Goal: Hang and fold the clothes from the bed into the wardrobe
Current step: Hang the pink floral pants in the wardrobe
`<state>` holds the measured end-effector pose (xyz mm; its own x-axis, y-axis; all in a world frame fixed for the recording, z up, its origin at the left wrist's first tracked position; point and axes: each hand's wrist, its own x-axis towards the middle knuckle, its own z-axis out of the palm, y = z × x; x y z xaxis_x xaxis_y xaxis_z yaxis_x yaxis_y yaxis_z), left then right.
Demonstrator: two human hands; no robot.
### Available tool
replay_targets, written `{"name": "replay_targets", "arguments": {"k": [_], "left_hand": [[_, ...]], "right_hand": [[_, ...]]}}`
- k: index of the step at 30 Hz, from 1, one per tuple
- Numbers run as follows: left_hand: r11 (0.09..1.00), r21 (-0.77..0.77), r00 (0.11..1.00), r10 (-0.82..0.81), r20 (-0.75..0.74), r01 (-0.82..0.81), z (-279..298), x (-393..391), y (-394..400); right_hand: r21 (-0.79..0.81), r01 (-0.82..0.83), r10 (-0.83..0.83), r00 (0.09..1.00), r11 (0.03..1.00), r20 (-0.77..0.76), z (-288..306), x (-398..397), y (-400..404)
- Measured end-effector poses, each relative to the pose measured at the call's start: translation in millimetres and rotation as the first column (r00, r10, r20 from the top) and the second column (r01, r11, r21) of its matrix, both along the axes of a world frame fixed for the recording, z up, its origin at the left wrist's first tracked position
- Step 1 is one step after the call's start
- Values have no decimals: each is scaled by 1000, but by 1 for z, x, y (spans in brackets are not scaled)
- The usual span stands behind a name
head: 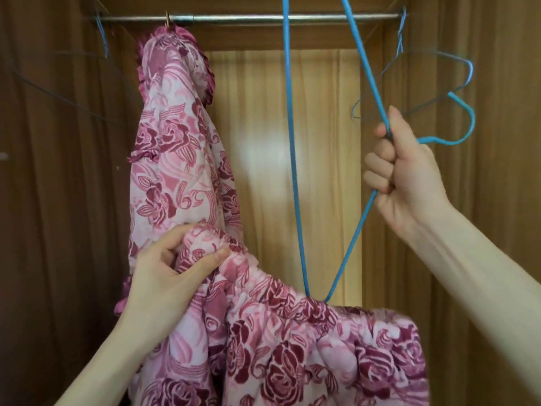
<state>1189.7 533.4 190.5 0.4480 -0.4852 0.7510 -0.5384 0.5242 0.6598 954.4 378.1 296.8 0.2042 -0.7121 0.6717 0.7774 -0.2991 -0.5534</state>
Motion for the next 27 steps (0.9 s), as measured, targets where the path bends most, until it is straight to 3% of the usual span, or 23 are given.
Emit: {"name": "replay_targets", "arguments": {"k": [5,9,14,18,27], "left_hand": [[1000,-7,999,-1,33,1,-2,-3,-2],[1000,-11,1000,-3,27,3,-2,-2,0],[998,-52,1000,-20,-12,19,-4,-2,0],[997,-76,998,-36,-43,33,-4,-3,-1],[995,-42,988,-90,-122,86,-9,13,5]], "right_hand": [[6,-24,23,995,1000,93,10,-6,5],[-5,-38,38,998,999,55,10,-10,13],[-58,-7,-5,979,998,-203,-13,1,18],[-118,-59,-3,884,991,-467,-48,6,15],[-164,-128,-27,704,978,-709,-62,-12,9]]}}
